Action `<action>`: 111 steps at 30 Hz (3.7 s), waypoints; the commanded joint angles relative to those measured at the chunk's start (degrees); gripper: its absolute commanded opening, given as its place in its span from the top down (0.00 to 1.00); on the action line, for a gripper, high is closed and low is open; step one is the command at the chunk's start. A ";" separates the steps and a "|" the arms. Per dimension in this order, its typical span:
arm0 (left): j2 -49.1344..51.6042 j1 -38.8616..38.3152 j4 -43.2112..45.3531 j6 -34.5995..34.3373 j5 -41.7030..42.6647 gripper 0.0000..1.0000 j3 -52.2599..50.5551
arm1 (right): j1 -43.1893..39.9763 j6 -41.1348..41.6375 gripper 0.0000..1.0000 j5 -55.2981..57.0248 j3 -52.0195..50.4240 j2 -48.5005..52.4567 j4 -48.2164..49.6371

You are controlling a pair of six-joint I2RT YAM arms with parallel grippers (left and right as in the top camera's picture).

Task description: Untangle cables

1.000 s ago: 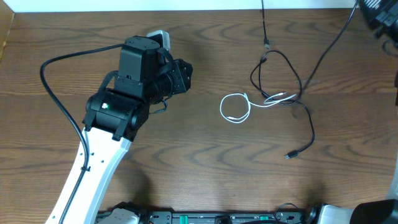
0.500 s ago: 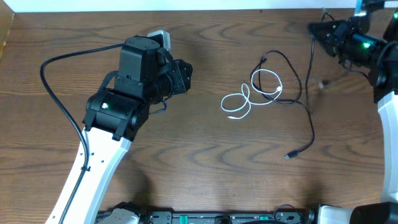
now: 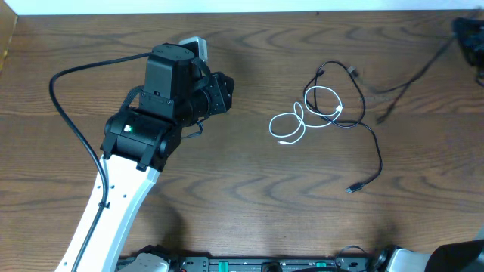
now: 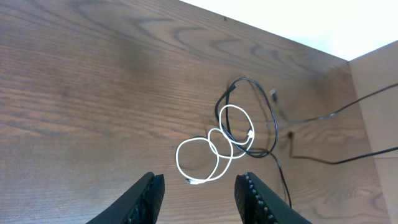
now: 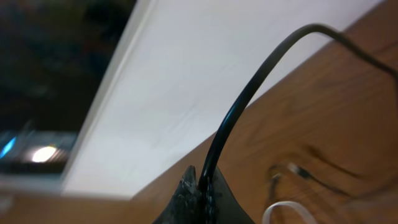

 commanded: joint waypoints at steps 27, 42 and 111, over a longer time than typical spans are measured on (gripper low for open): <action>0.39 0.17 -1.90 0.55 -0.13 0.58 0.42 | -3.80 -24.46 0.99 49.70 26.40 23.82 0.13; 0.39 0.17 -2.47 0.57 -0.15 0.57 0.42 | -3.74 -21.40 0.91 49.03 26.40 38.66 -0.59; 1.14 4.04 -4.13 12.13 2.86 0.43 0.39 | 32.94 -45.24 0.01 27.65 19.65 18.12 -54.64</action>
